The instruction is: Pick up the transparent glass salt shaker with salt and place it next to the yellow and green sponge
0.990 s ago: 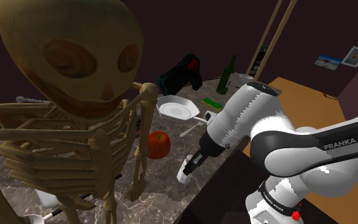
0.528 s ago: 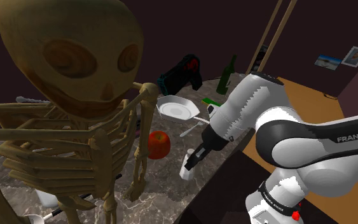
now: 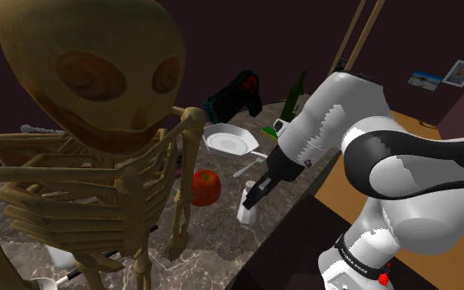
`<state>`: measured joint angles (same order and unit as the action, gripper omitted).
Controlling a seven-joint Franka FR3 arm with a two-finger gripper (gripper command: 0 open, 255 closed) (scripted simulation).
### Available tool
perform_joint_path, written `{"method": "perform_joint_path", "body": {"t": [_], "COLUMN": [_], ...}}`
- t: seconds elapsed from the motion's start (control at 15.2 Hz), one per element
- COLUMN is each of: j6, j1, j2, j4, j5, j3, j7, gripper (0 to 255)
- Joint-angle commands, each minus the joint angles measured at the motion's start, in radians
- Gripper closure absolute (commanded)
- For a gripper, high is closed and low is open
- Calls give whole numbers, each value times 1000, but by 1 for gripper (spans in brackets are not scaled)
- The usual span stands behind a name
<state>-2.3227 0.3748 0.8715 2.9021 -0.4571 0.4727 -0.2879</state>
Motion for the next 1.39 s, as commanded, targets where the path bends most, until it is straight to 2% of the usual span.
{"method": "perform_joint_path", "body": {"t": [0.0,1.32], "j6": [40,322], "j1": [-5,-51], "j2": [22,85], "j4": [-18,-241], "j5": [13,107], "j3": [-13,-99], "j7": [-1,-17], "gripper": [255,255]}}
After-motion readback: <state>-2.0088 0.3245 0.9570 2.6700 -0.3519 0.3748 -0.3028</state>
